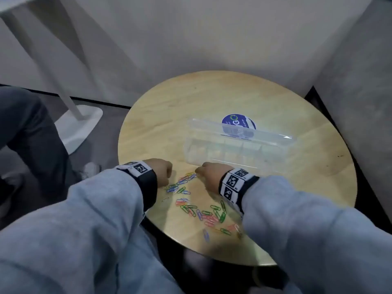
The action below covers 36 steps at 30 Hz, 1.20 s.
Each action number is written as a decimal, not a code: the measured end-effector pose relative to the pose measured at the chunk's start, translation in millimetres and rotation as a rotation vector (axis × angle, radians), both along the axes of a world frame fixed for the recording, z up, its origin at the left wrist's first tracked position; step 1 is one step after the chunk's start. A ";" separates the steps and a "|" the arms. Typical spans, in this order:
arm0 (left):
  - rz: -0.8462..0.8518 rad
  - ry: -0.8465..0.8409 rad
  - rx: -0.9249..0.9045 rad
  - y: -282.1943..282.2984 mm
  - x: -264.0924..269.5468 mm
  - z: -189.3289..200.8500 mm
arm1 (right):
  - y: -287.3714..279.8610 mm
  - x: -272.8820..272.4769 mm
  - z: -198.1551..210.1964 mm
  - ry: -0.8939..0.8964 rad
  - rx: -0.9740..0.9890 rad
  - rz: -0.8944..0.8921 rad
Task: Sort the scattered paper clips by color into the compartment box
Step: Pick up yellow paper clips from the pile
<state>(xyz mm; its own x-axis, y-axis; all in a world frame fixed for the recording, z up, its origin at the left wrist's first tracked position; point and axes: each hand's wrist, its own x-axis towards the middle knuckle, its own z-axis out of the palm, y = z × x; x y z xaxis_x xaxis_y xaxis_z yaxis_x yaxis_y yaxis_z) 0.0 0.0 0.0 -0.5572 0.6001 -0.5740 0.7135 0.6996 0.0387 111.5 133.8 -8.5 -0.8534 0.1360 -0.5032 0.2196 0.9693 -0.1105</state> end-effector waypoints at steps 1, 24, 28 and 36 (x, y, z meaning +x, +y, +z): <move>0.010 -0.018 0.019 3.5 0.0 -2.4 | -1.6 -4.8 -2.9 -0.028 0.017 -0.009; 0.020 -0.040 -0.023 56.0 16.3 -23.1 | 29.4 24.3 -21.5 -0.085 -0.003 -0.206; 0.041 -0.064 -0.033 57.2 19.5 -24.9 | 27.7 29.5 -22.1 -0.103 0.021 -0.219; 0.215 -0.052 0.153 51.1 14.1 -27.5 | 27.2 36.5 -8.5 -0.153 -0.009 -0.302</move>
<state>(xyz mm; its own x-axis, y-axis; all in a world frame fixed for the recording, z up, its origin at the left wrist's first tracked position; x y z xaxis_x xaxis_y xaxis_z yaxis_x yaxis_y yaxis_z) 14.1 51.1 -27.5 -0.6535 0.5529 -0.5169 0.5431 0.8182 0.1887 148.1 161.0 -16.9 -0.6896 0.3667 -0.6245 0.5117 0.8570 -0.0619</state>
